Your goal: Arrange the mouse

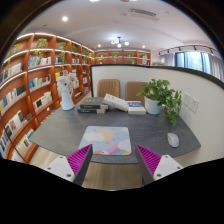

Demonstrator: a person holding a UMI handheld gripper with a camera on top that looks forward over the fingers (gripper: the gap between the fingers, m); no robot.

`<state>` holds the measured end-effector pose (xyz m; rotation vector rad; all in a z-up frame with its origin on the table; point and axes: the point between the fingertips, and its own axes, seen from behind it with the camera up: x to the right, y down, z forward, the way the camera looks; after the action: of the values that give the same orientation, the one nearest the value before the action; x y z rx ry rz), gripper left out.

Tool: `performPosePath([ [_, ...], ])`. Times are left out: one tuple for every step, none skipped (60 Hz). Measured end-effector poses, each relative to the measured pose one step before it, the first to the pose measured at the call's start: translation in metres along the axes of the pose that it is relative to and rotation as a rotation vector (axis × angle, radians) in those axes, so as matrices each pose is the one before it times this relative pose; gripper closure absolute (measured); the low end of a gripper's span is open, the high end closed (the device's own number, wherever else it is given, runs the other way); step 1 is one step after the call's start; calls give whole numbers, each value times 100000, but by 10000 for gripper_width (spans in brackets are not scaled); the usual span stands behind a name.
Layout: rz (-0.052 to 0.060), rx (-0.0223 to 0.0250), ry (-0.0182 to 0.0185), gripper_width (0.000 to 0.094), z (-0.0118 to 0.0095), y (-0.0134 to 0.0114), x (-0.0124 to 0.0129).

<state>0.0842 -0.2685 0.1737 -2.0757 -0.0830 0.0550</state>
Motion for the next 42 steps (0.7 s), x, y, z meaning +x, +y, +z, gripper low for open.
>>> performPosePath([
  [-234, 68, -359, 79, 1364, 121, -252],
  [-288, -231, -65, 76, 33, 134, 77],
  [-189, -274, -139, 74, 64, 162, 85],
  [-45, -320, -199, 73, 95, 226, 104],
  [89, -229, -157, 73, 147, 217, 138],
  [222, -259, -38, 77, 182, 291, 173],
  [315, -258, 96, 81, 243, 282, 255],
  [348, -411, 226, 81, -248, 365, 416],
  [361, -419, 232, 80, 307, 444, 438],
  [356, -484, 323, 81, 242, 397, 453],
  [299, -479, 426, 80, 168, 368, 501],
  [214, -513, 472, 80, 82, 410, 550],
  [197, -517, 504, 81, 103, 378, 537],
  [228, -529, 542, 80, 90, 390, 557],
  [195, -523, 600, 80, 106, 424, 614],
  [189, -609, 621, 81, 81, 406, 693],
  [224, -621, 627, 82, 57, 405, 696],
  [229, -695, 575, 80, 95, 432, 712],
  [365, -583, 516, 79, 66, 412, 700],
  [447, -425, 517, 80, 67, 340, 703],
  [503, -388, 486, 81, 62, 331, 709],
  [513, -500, 536, 80, 69, 335, 764],
  [476, -696, 635, 82, 89, 398, 768],
  [440, -896, 702, 81, 121, 433, 865],
  [452, -907, 736, 80, 164, 404, 837],
  [343, -851, 771, 80, 160, 358, 902],
  [349, -908, 828, 80, 245, 291, 913],
  [342, -859, 899, 79, 290, 254, 964],
  [369, -834, 1000, 82, 337, 237, 910],
  [177, -863, 1300, 82, -408, 153, 1179],
  [249, -529, 1079, 85, 348, 122, 977],
  [243, -388, 1044, 89, 379, 37, 920],
  [215, -370, 1024, 88, 424, 36, 927],
  [244, -313, 927, 90, 421, 25, 847],
  [208, -278, 843, 92, 439, -28, 841],
  [245, -273, 717, 90, 460, -72, 829],
  [317, -169, 662, 91, 481, -134, 799],
  [380, -100, 594, 93, 517, -182, 774],
  [428, -136, 534, 94, 539, -172, 744],
  [410, -245, 519, 93, 542, -169, 674],
  [350, -361, 435, 91, 543, -174, 630],
  [314, -431, 287, 90, 574, -143, 546],
])
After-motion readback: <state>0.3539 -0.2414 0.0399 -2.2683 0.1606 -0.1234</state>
